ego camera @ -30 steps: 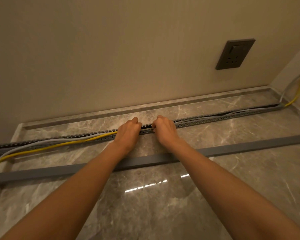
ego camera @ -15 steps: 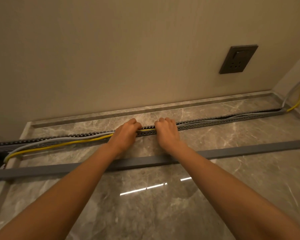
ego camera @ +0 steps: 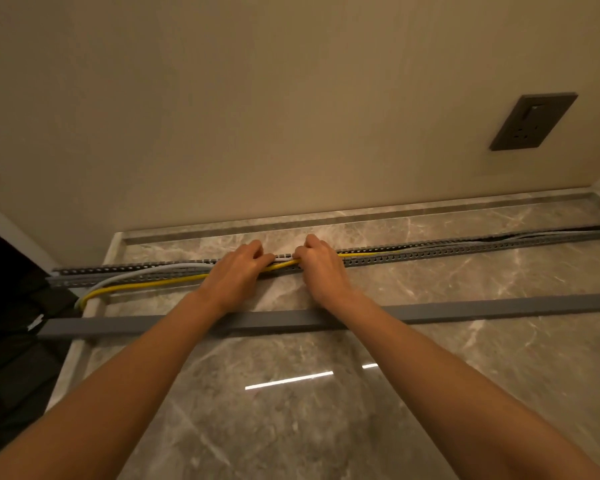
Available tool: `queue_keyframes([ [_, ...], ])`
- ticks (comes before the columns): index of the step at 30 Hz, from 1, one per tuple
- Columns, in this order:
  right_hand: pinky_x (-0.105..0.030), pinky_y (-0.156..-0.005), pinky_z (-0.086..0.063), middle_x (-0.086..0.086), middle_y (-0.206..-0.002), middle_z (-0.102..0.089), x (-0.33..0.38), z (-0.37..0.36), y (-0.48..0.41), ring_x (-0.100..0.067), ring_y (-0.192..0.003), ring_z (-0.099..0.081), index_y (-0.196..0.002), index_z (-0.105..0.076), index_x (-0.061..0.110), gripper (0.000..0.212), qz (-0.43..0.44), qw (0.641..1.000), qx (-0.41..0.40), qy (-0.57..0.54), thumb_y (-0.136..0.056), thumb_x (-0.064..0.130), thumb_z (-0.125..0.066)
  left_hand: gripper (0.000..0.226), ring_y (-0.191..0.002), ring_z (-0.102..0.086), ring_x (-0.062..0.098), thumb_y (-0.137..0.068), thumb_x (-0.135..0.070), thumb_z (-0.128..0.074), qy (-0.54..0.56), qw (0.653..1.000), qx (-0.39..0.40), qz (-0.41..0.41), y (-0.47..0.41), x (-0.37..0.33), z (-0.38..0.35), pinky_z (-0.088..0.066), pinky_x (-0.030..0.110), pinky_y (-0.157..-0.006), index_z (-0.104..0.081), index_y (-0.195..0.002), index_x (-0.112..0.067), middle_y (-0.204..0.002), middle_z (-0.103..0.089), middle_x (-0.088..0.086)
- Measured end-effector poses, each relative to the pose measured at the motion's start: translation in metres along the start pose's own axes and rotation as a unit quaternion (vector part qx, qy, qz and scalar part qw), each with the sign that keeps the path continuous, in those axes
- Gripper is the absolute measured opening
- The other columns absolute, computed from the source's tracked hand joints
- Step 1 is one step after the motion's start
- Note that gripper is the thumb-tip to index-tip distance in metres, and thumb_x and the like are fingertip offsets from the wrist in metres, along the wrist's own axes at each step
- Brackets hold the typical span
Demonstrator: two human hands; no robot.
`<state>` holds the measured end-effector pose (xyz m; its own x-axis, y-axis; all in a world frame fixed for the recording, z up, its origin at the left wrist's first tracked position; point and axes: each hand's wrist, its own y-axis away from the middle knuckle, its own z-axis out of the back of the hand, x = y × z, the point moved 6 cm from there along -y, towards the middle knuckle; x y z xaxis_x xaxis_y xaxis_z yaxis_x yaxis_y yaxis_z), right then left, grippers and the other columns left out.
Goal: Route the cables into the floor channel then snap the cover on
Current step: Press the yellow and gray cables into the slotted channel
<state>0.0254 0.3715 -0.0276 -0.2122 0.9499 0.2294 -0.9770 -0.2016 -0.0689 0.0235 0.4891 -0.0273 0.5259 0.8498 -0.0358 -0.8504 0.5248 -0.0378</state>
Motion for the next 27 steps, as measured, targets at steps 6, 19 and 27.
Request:
queue_keyframes([
  [6, -0.040, -0.084, -0.046, -0.017, -0.116, -0.052, -0.001, -0.001, -0.006, -0.034, -0.104, -0.054, -0.109, -0.065, -0.002, 0.025, -0.026, 0.999, 0.023, 0.004, -0.092, -0.002, -0.046, 0.033, -0.101, -0.057, 0.030, -0.094, -0.008, -0.053, -0.012, 1.000, 0.004, -0.019, -0.003, 0.008, 0.007, -0.049, 0.037, -0.077, -0.058, -0.126, -0.010, -0.119, -0.057, 0.014],
  [19, -0.041, -0.088, -0.045, -0.018, -0.122, -0.048, -0.002, -0.002, -0.008, -0.035, -0.105, -0.054, -0.112, -0.062, -0.003, 0.025, -0.067, 0.997, 0.033, -0.013, -0.094, 0.000, -0.045, 0.018, -0.102, -0.057, 0.033, -0.091, -0.001, -0.050, -0.033, 0.996, 0.040, 0.069, -0.026, 0.007, 0.011, -0.048, 0.038, -0.080, -0.056, -0.108, -0.003, -0.116, -0.058, 0.016],
  [27, -0.041, -0.087, -0.045, -0.017, -0.121, -0.050, -0.009, -0.002, -0.005, -0.035, -0.106, -0.054, -0.108, -0.057, -0.004, 0.020, -0.023, 0.999, 0.020, -0.026, -0.089, -0.003, -0.049, 0.024, -0.101, -0.058, 0.030, -0.093, -0.013, -0.052, -0.071, 0.994, 0.058, 0.061, -0.027, -0.007, 0.006, -0.049, 0.037, -0.081, -0.061, -0.111, -0.001, -0.114, -0.059, 0.014],
])
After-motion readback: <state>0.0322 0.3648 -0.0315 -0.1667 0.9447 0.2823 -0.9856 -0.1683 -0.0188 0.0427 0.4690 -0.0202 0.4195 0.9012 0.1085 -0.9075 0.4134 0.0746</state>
